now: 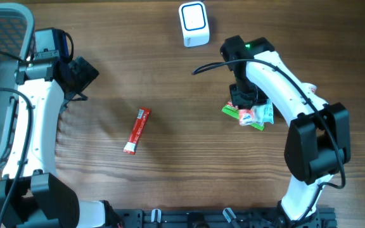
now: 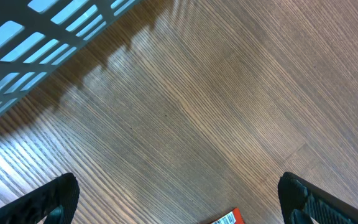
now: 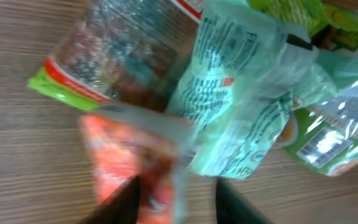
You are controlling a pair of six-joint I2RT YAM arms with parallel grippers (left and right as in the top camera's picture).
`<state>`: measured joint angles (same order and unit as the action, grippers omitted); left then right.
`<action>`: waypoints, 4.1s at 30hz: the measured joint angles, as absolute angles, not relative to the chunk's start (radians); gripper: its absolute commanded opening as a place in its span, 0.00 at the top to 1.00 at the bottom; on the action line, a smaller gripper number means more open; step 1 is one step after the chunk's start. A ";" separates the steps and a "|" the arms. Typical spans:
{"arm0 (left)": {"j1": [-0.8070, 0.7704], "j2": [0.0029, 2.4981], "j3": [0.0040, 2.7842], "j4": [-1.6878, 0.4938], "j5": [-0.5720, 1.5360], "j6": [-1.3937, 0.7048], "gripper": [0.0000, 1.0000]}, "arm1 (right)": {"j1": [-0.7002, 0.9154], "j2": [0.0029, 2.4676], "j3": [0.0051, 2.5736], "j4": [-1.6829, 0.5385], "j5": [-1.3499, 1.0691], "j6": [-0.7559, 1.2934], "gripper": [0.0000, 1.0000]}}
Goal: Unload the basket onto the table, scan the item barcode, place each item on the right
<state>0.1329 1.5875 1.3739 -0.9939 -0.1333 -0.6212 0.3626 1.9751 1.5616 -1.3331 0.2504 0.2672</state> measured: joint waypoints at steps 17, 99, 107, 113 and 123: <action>0.133 1.588 1.374 -0.995 -0.133 -0.621 0.00 | 0.606 1.814 1.687 -0.910 -0.328 0.504 0.00; 0.133 1.588 1.374 -0.994 -0.133 -0.621 0.00 | 0.744 2.016 1.285 -0.496 -0.269 0.317 0.44; 0.133 1.588 1.374 -0.994 -0.133 -0.621 0.00 | 0.688 1.898 1.370 -0.808 -0.298 0.205 0.55; 0.133 1.588 1.374 -0.994 -0.133 -0.621 0.00 | 0.776 1.896 1.230 -0.708 -0.299 0.363 0.69; 0.133 1.588 1.374 -0.994 -0.133 -0.621 0.00 | 0.805 1.896 1.186 -0.619 -0.221 0.467 0.72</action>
